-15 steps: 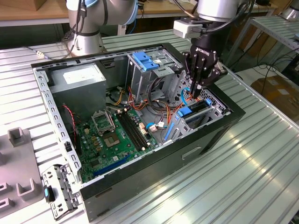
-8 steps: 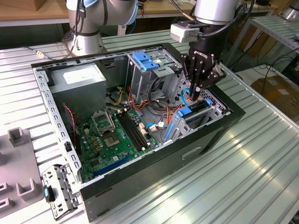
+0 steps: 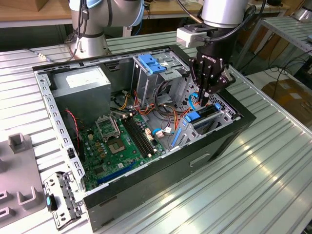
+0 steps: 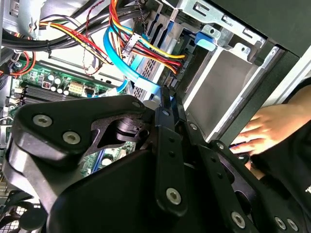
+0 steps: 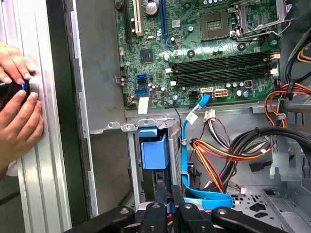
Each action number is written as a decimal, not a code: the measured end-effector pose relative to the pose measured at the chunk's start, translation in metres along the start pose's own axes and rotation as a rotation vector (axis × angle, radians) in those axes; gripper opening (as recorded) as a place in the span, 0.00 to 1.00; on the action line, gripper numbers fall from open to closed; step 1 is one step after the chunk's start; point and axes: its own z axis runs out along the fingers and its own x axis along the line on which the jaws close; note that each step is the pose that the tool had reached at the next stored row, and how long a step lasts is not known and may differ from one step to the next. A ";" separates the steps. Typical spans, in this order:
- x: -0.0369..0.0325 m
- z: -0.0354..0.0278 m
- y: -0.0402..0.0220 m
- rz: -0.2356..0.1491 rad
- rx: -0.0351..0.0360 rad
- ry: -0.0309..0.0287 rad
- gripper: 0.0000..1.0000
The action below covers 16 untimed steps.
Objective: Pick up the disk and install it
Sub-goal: 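Insert the second disk wire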
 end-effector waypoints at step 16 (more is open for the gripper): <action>0.0059 0.0039 0.0011 0.006 0.0158 -0.0300 0.16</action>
